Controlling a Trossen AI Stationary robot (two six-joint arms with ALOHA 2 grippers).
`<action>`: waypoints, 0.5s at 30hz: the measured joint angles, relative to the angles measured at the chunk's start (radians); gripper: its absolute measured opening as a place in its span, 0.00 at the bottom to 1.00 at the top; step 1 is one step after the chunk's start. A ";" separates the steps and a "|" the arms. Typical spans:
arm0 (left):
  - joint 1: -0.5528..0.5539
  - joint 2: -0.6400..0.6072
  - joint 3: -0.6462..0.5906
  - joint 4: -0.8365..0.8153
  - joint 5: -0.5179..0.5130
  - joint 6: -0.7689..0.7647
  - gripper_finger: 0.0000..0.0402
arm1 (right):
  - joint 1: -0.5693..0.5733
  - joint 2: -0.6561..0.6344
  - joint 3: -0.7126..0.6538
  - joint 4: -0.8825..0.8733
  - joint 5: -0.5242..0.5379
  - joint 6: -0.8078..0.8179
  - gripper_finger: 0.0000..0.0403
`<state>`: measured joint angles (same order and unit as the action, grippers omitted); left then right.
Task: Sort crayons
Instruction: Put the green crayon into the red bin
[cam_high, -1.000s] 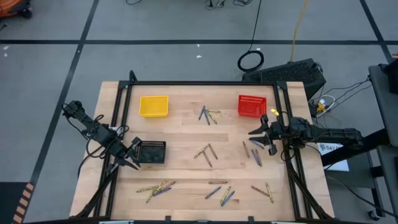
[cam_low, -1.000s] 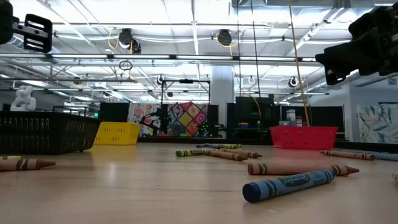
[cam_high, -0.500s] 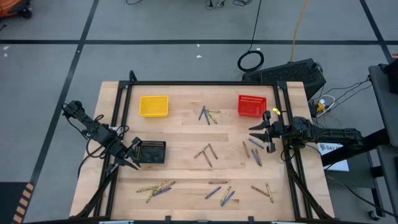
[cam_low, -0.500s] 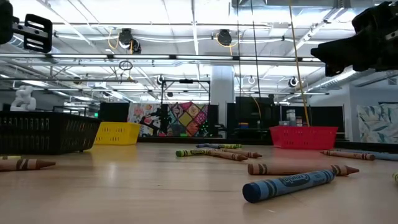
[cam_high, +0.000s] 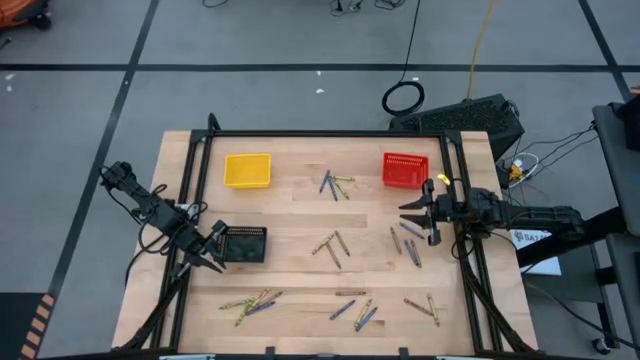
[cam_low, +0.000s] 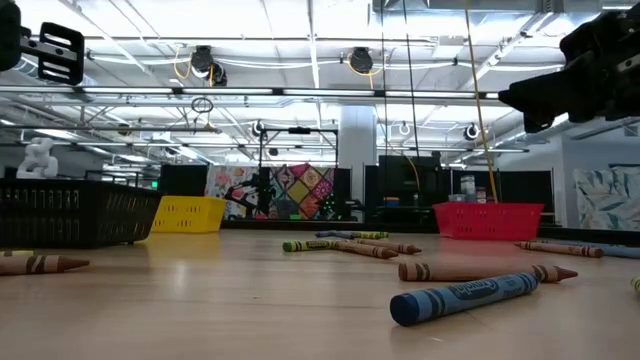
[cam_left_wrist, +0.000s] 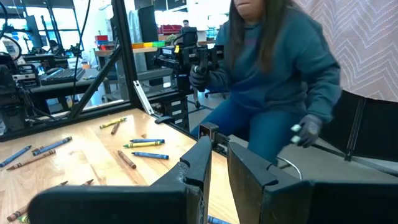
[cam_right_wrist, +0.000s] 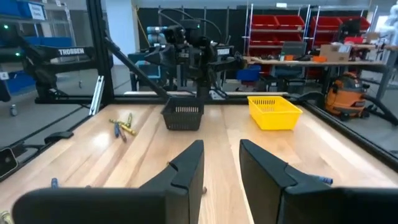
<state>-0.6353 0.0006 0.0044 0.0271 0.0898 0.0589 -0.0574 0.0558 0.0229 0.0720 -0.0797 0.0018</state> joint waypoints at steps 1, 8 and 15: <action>0.000 0.000 0.000 0.000 0.000 0.000 0.15 | 0.000 0.000 0.000 0.006 0.000 -0.011 0.23; 0.000 0.000 0.000 0.000 0.000 0.000 0.15 | 0.000 0.000 0.000 0.058 0.005 0.040 0.23; 0.000 0.000 0.000 0.000 0.000 0.000 0.15 | 0.000 0.000 0.000 0.014 0.005 0.096 0.23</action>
<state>-0.6352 0.0006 0.0044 0.0272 0.0898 0.0589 -0.0574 0.0555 0.0227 0.0861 -0.0746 0.0980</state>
